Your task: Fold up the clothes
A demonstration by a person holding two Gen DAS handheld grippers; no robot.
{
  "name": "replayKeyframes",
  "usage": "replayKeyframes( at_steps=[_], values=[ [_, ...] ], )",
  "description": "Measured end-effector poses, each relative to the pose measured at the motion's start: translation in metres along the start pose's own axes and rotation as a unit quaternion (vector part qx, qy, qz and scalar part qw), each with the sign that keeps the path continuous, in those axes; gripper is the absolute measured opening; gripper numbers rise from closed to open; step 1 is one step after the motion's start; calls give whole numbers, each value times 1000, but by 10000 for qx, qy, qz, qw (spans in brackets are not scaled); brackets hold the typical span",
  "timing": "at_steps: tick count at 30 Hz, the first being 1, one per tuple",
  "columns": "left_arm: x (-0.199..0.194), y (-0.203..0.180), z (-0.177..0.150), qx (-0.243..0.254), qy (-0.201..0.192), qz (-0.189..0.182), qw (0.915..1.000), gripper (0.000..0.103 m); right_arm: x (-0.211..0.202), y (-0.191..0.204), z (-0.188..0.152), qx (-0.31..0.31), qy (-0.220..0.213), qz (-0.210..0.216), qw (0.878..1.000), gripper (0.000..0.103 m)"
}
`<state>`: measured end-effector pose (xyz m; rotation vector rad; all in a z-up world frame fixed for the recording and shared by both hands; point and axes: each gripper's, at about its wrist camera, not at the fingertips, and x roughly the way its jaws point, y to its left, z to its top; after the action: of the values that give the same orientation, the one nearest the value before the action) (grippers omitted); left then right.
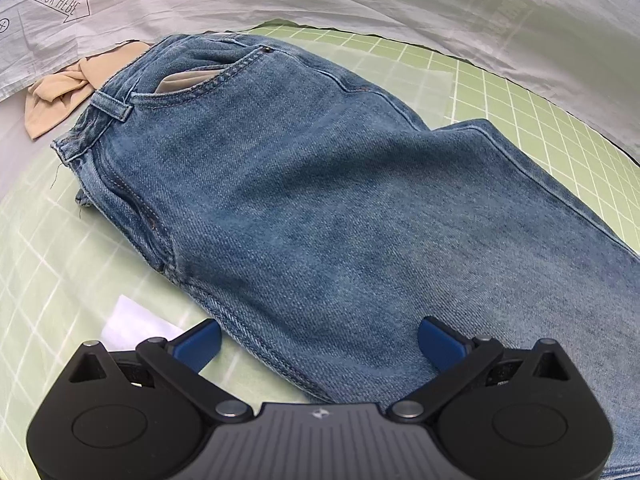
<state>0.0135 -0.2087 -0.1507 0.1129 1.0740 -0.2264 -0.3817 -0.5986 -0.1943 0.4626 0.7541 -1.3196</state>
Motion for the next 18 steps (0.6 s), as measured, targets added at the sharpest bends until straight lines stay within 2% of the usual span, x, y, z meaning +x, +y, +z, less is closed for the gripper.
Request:
replayKeyframes(
  at_steps=[4, 7, 11, 18],
  values=[
    [-1, 3, -4, 122, -122, -84, 9998, 103, -1, 5, -19, 396, 179, -80, 9990, 92],
    [-2, 4, -7, 185, -205, -138, 9995, 103, -8, 2, -25, 415, 288, 63, 9987, 92],
    [-1, 3, -8, 205, -248, -151, 9994, 103, -17, -3, -37, 389, 246, 223, 9987, 92],
    [0, 4, -7, 224, -212, -177, 9994, 103, -13, -16, -37, 806, 263, 397, 9956, 92]
  ],
)
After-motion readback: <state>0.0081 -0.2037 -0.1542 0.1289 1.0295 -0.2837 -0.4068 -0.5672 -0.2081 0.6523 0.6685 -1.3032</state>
